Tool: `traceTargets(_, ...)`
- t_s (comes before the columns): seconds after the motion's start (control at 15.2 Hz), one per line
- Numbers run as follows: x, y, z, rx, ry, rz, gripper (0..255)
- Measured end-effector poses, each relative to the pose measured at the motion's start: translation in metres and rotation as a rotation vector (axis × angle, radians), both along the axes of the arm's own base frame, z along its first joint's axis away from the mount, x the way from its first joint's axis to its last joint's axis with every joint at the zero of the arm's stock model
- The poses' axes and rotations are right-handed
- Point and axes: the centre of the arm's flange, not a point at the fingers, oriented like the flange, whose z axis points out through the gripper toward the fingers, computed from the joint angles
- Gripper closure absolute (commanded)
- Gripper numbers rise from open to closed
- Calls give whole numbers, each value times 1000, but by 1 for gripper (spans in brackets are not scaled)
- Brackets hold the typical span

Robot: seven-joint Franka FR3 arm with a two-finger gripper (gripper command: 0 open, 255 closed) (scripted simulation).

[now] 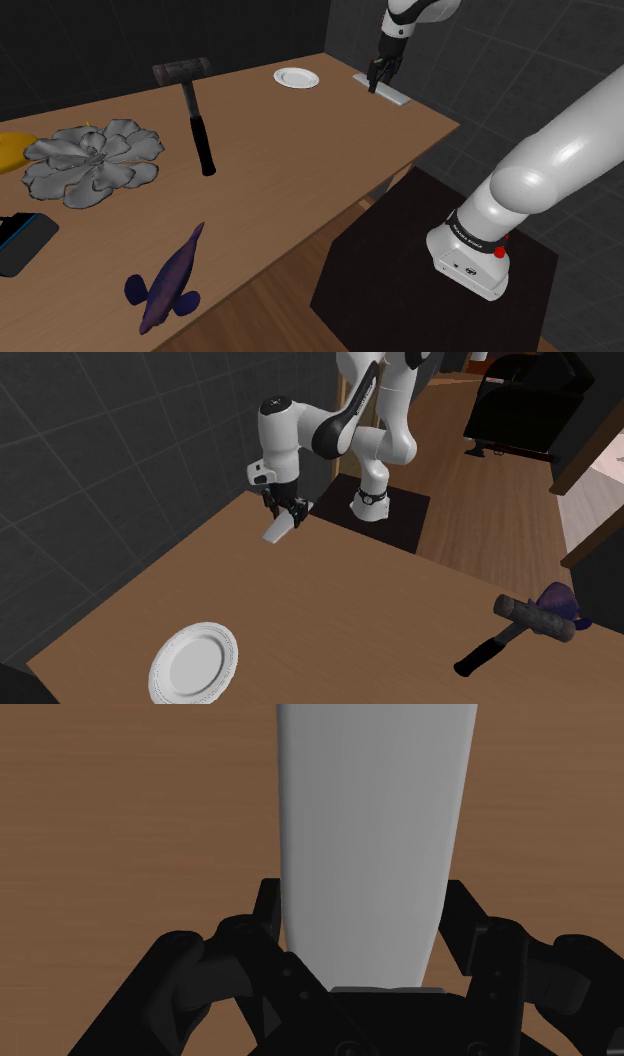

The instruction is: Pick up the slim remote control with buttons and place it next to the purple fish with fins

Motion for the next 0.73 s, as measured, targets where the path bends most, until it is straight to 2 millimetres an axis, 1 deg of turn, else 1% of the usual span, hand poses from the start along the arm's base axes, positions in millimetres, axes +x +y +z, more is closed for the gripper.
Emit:
traceTargets(0.53,-1,-2,41,0,0,0,255)
traceTargets(0.59,-2,5,44,0,0,0,255)
traceTargets(0.73,-6,25,46,0,0,1,255)
